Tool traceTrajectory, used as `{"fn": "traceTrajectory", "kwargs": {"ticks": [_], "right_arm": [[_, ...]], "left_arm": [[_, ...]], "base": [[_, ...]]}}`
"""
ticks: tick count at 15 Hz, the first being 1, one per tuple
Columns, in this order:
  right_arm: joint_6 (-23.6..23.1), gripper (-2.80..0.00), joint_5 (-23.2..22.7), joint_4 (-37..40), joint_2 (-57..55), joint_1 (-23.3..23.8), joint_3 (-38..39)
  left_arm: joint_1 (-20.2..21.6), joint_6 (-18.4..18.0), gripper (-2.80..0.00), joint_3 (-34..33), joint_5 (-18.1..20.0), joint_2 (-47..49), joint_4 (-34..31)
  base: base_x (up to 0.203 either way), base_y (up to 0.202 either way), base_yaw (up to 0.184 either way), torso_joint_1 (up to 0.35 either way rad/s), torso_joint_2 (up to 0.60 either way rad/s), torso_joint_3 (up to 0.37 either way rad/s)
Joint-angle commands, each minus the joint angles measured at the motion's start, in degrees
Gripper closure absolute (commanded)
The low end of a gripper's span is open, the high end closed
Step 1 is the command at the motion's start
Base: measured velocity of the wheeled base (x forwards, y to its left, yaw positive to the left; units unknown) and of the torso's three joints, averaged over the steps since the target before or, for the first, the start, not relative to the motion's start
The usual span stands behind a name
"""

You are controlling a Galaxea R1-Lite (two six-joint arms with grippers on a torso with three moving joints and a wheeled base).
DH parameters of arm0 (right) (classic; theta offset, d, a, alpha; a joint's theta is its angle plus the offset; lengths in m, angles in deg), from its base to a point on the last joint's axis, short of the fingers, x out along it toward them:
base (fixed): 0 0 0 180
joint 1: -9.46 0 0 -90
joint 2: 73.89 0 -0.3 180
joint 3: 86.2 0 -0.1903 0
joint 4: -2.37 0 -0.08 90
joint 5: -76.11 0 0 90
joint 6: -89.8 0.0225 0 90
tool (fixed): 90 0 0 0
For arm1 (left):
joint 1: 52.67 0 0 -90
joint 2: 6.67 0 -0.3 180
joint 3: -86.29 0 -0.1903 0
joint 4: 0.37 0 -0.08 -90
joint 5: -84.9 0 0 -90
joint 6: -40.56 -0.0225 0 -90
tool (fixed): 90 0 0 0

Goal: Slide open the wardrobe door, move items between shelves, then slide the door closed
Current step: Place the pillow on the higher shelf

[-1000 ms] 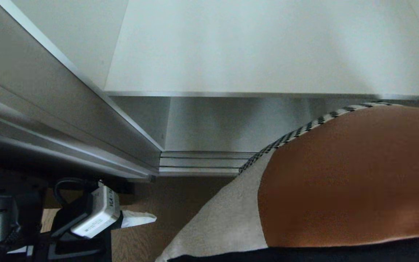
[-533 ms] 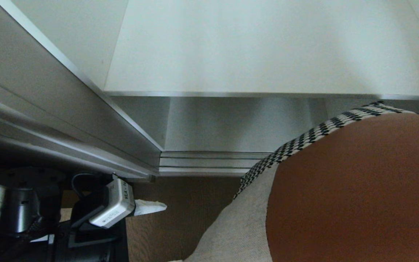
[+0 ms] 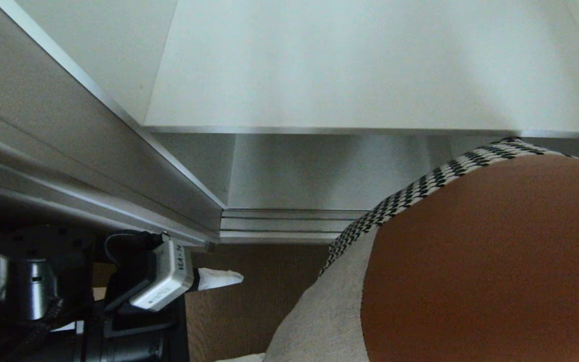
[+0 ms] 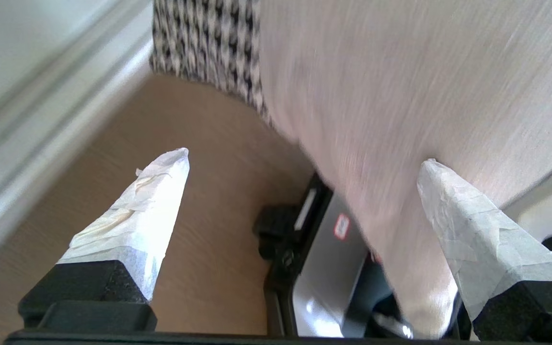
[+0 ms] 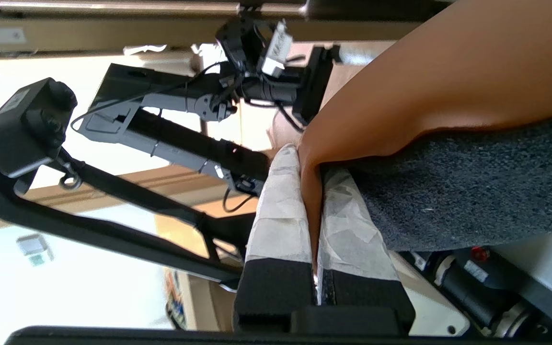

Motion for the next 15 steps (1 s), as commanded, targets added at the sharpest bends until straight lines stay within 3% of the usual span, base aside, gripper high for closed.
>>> {"fn": "traceTrajectory", "kwargs": {"ticks": [1,6,13,15], "right_arm": [[0.2,0.00,-0.7,-0.1,-1.0,-0.3,0.2],[0.8,0.00,-0.6,-0.5,-1.5,-0.3,0.5],[0.9,0.00,-0.4,-0.9,-3.0,-0.1,-0.1],[0.9,0.00,-0.3,-2.7,-4.2,-0.1,-0.1]], "left_arm": [[0.1,1.2,-2.80,0.2,0.1,-4.3,0.3],[0.1,5.2,-2.80,0.4,-0.2,-10.4,-0.5],[-1.5,3.5,-2.80,-4.5,3.6,-9.6,-0.6],[-3.1,1.1,-2.80,-6.1,3.7,-7.6,-0.7]], "base": [[0.000,0.000,0.000,0.000,0.00,0.000],[0.000,0.000,0.000,0.000,0.00,0.000],[0.000,0.000,0.000,0.000,0.00,0.000],[0.000,0.000,0.000,0.000,0.00,0.000]]}}
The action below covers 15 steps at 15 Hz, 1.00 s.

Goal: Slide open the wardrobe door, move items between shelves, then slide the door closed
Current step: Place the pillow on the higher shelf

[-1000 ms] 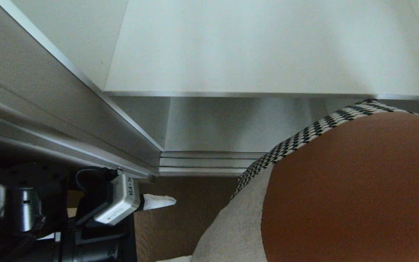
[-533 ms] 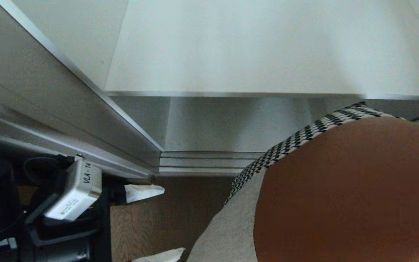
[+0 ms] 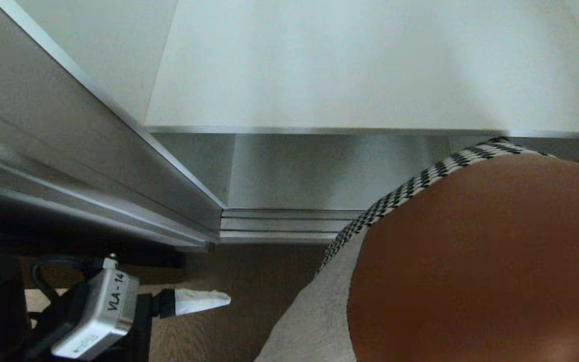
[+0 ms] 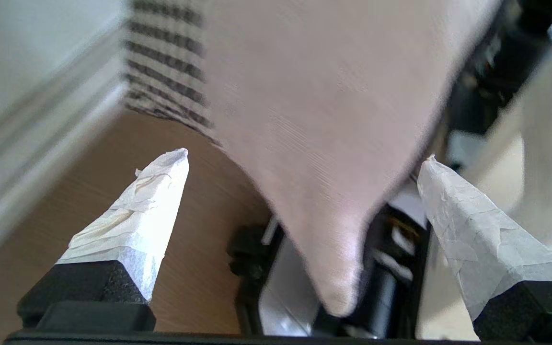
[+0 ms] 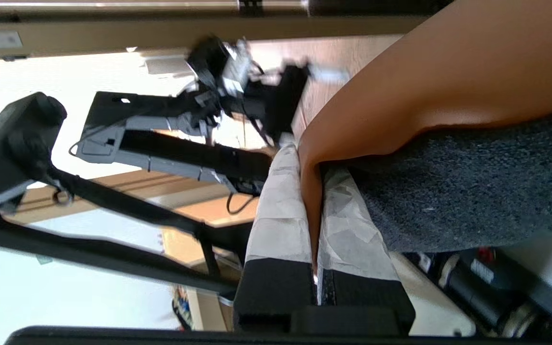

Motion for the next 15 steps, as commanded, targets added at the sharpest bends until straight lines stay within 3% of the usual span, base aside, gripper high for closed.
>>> {"fn": "traceTrajectory", "kwargs": {"ticks": [1,4,13,15], "right_arm": [[0.2,0.00,-0.2,-0.6,-1.7,0.1,-0.1],[0.2,0.00,-0.2,-0.6,-2.2,0.1,-1.0],[1.6,0.00,-0.4,0.0,-2.3,0.1,-5.0],[2.5,0.00,-0.6,0.0,-1.9,0.0,-5.4]], "left_arm": [[-1.7,-2.8,-2.80,-2.0,0.2,2.7,0.2],[-2.0,-6.0,-2.80,-3.8,0.3,5.2,0.3],[-1.9,-6.8,-2.80,-3.2,-1.1,12.8,1.1],[-1.9,-6.3,-2.80,-2.5,-1.9,15.6,4.0]], "base": [[0.000,0.000,0.000,0.000,0.00,0.000],[0.000,0.000,0.000,0.000,0.00,0.000],[0.000,0.000,0.000,0.000,0.00,0.000],[0.000,0.000,0.000,0.000,0.00,0.000]]}}
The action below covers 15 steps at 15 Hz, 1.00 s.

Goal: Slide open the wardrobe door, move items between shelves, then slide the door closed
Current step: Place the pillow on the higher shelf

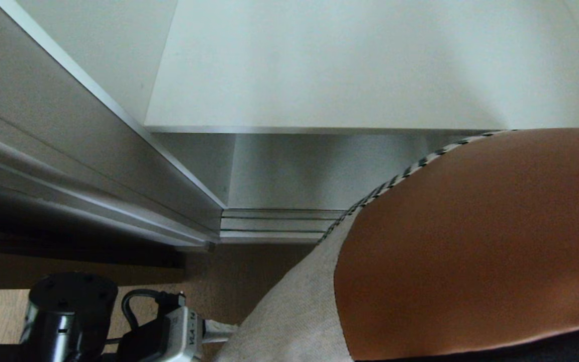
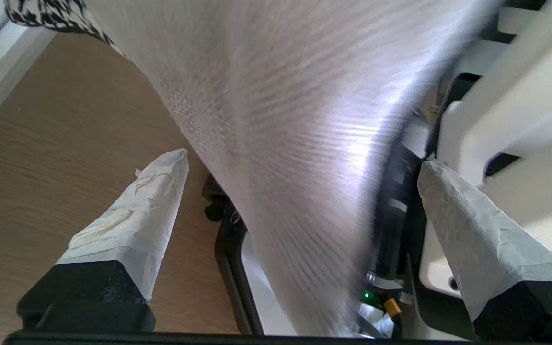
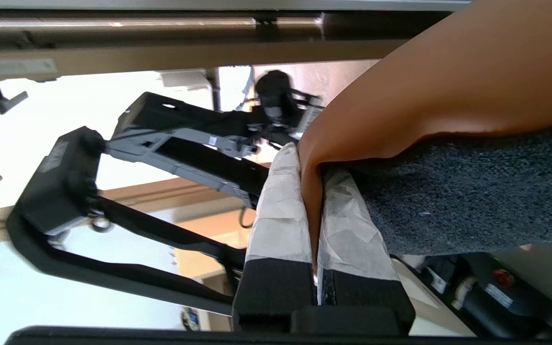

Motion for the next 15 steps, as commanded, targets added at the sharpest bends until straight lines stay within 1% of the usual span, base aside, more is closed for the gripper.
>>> {"fn": "traceTrajectory", "kwargs": {"ticks": [1,3,5,7,15], "right_arm": [[0.4,0.00,-0.2,0.2,0.4,-0.1,-0.3],[0.4,0.00,-0.2,0.7,0.7,-0.1,-0.3],[0.4,0.00,-0.3,1.5,1.0,-0.3,-0.2],[0.4,0.00,-0.4,1.6,1.1,-0.3,0.1],[0.4,0.00,-0.5,1.7,1.0,-0.4,0.9]], "left_arm": [[0.0,0.6,-2.80,0.7,-0.5,4.6,4.4],[0.0,2.9,-2.80,0.6,-1.4,5.5,8.9],[0.0,4.5,-2.80,1.0,-2.4,4.8,10.3],[0.1,5.2,-2.80,1.4,-3.9,2.6,11.8],[-0.1,6.0,-2.80,1.3,-4.1,-0.7,11.5]], "base": [[0.000,0.000,0.000,0.000,0.00,0.000],[0.000,0.000,0.000,0.000,0.00,0.000],[0.000,0.000,0.000,0.000,0.00,0.000],[0.000,0.000,0.000,0.000,0.00,0.000],[0.000,0.000,0.000,0.000,0.00,0.000]]}}
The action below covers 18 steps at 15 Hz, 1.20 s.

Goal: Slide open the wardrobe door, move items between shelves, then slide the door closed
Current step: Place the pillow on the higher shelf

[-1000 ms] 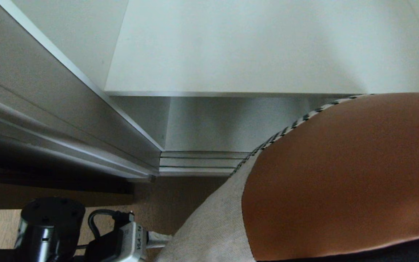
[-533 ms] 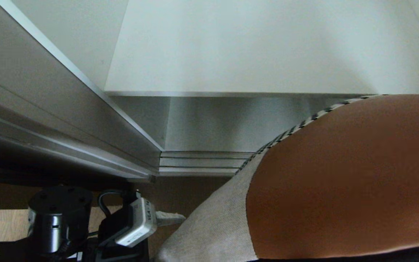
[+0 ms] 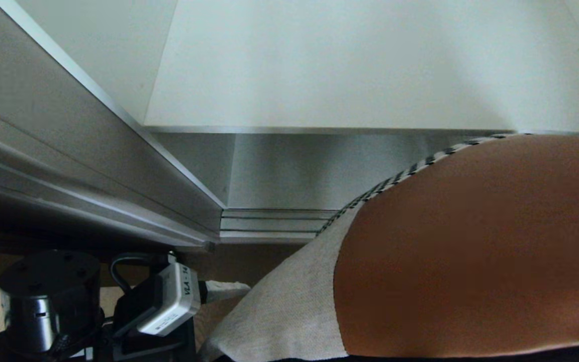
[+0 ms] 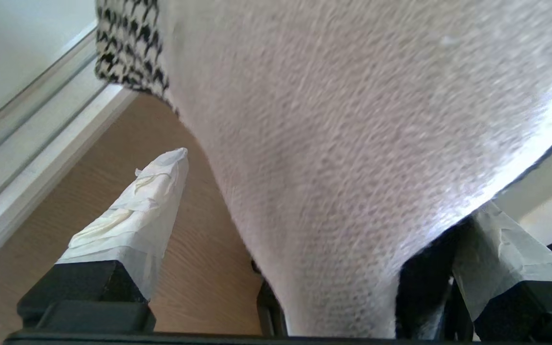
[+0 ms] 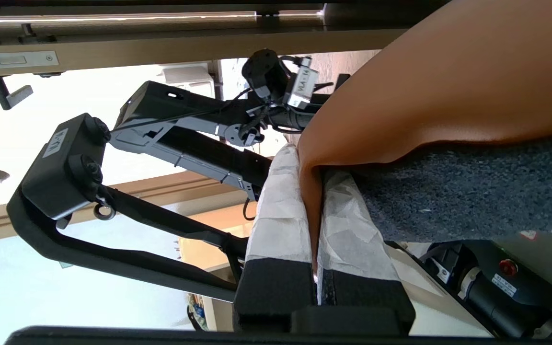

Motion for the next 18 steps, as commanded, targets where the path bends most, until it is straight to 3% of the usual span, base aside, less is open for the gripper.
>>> {"fn": "traceTrajectory", "kwargs": {"ticks": [1,7,8,16,18], "right_arm": [[0.2,0.00,-0.3,0.1,0.0,0.0,0.6],[0.2,0.00,-0.3,0.0,-0.1,0.0,0.5],[0.2,0.00,-0.3,0.1,-0.2,0.0,0.5],[0.2,0.00,-0.3,0.1,0.4,0.0,0.6],[0.2,0.00,-0.2,0.1,0.8,0.0,0.9]], "left_arm": [[-0.1,0.0,-2.80,0.1,0.2,-0.9,0.5],[-0.1,0.0,-2.80,-0.2,0.2,-1.5,0.4],[0.0,0.1,0.00,0.0,0.2,-1.5,0.1],[-0.7,5.8,0.00,-2.4,0.1,-3.3,0.1],[-0.8,10.1,0.00,-2.1,-0.1,-4.9,-0.1]], "base": [[0.000,0.000,0.000,0.000,0.00,0.000],[0.000,0.000,0.000,0.000,0.00,0.000],[0.000,0.000,0.000,0.000,0.00,0.000],[0.000,0.000,0.000,0.000,0.00,0.000],[0.000,0.000,0.000,0.000,0.00,0.000]]}}
